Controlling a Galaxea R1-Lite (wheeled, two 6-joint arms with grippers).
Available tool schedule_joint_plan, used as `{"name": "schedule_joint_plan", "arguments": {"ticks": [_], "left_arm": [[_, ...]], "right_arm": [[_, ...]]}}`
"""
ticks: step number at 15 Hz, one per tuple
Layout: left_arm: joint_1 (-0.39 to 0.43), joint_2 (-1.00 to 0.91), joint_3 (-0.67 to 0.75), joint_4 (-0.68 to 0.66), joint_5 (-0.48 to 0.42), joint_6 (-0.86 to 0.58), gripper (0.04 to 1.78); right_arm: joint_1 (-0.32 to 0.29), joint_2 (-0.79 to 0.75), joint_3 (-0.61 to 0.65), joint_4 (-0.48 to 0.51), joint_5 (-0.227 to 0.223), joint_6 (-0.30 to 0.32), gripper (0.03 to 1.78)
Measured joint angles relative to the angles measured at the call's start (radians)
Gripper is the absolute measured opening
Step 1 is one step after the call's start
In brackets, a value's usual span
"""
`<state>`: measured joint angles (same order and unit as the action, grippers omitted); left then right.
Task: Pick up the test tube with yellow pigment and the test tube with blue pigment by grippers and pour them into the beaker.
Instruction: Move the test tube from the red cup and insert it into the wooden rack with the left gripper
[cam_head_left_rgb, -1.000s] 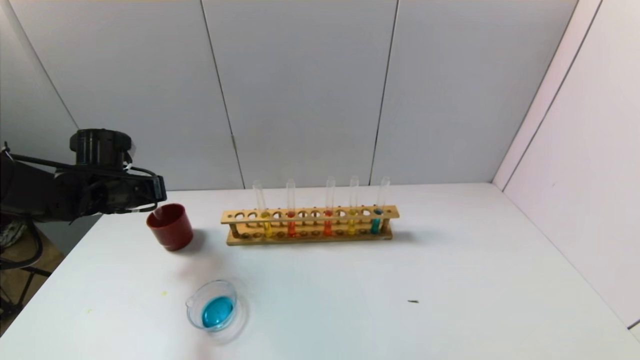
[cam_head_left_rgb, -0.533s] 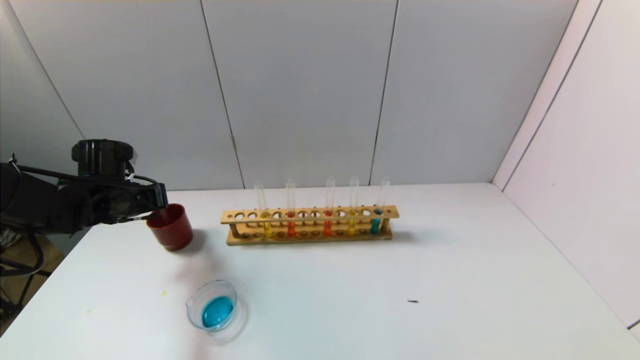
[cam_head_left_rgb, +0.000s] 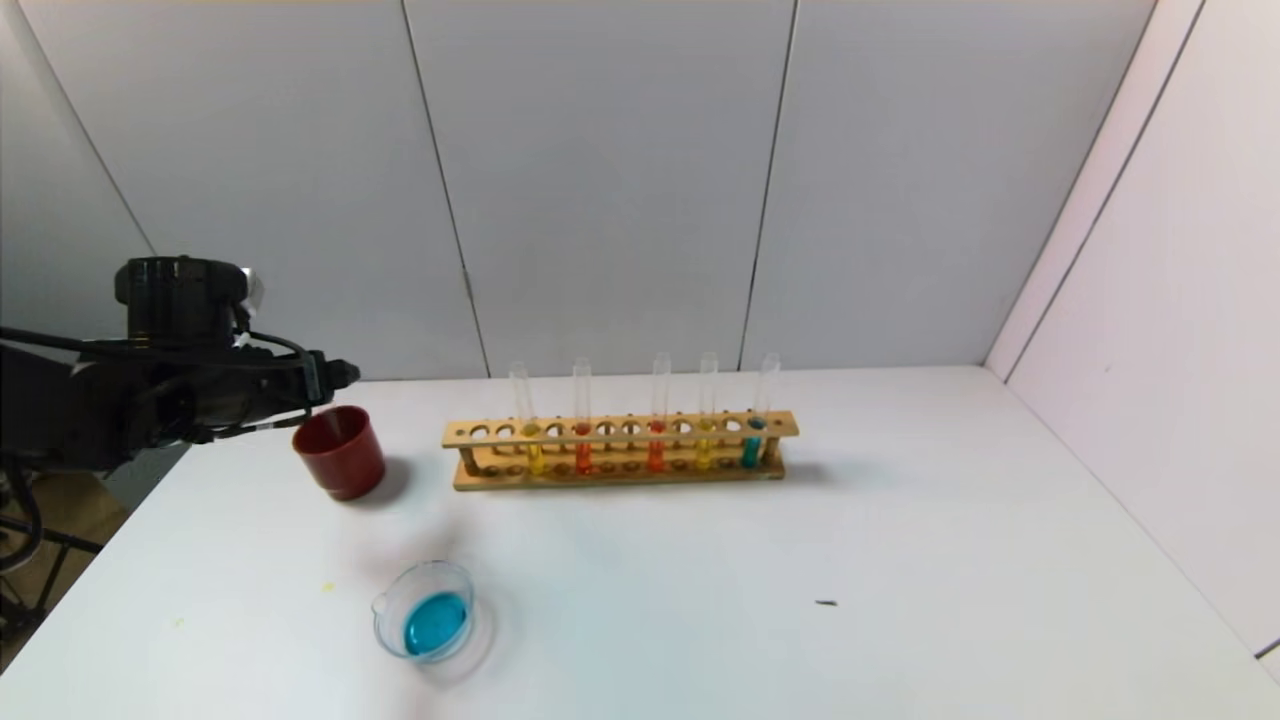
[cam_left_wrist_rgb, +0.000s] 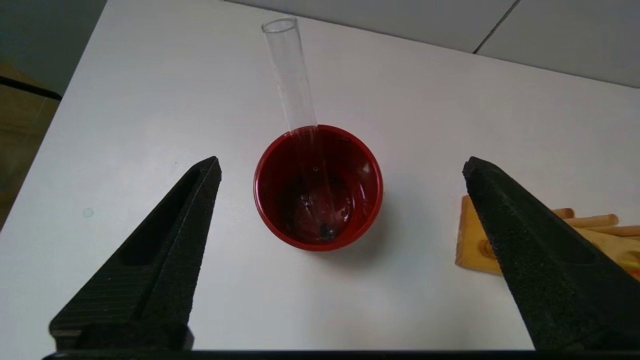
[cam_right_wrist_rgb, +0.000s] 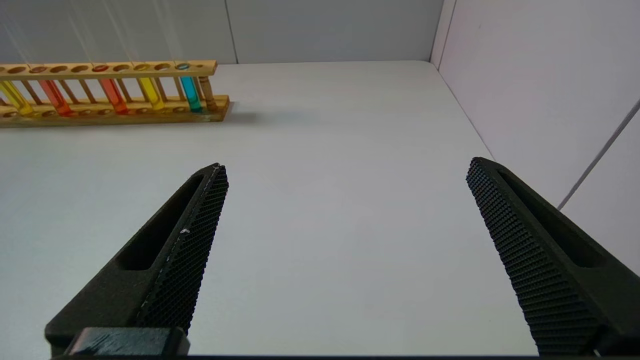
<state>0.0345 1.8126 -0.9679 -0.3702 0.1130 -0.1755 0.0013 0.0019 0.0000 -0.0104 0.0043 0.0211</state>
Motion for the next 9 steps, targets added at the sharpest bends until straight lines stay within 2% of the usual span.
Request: {"name": "schedule_joint_plan", "arguments": {"ticks": [9], "left_arm": [[-0.158, -0.237, 0.116, 0.025, 0.013, 0.001, 1.75]], "right_arm": [[0.000, 0.000, 0.000, 0.000, 0.000, 0.000, 1.74]]}}
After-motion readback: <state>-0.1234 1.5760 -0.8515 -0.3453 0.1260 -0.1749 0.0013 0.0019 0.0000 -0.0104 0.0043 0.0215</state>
